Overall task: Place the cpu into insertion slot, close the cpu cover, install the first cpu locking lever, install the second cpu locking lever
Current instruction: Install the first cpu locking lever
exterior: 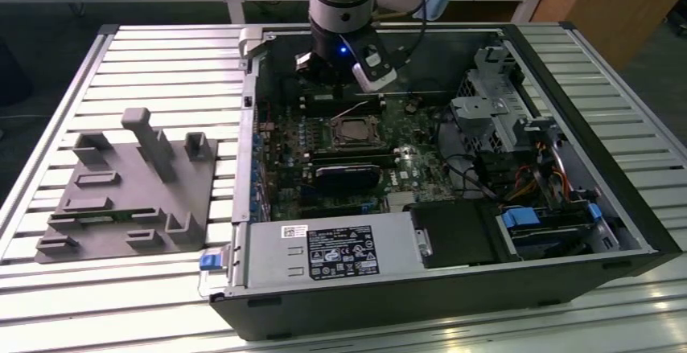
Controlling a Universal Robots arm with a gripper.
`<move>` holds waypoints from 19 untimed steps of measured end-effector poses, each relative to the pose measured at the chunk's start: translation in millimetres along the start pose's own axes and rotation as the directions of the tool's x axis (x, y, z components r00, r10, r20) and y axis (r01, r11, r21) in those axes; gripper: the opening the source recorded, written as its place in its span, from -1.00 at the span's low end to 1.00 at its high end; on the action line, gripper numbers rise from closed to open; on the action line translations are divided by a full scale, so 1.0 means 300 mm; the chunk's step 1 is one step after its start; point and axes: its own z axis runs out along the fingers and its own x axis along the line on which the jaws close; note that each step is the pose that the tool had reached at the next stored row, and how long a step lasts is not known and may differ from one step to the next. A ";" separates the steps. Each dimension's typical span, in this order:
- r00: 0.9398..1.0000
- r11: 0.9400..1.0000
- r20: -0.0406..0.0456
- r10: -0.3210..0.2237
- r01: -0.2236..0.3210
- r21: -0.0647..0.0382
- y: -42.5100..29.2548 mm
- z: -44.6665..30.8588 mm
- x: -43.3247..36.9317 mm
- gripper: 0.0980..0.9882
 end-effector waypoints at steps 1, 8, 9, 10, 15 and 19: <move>1.000 1.000 0.000 0.000 0.000 0.000 0.000 0.000 0.000 -0.98; 0.998 1.000 0.065 -0.018 0.017 0.018 -0.002 0.006 0.001 -0.98; 0.997 1.000 0.075 -0.020 0.019 0.022 -0.002 0.007 0.001 -0.98; 0.996 0.999 0.085 -0.022 0.020 0.025 -0.002 0.008 0.001 -0.98; 0.993 0.999 0.115 -0.026 0.022 0.033 -0.005 0.018 0.001 -0.98; 0.992 0.999 0.124 -0.006 0.002 0.034 -0.010 0.035 0.001 -0.98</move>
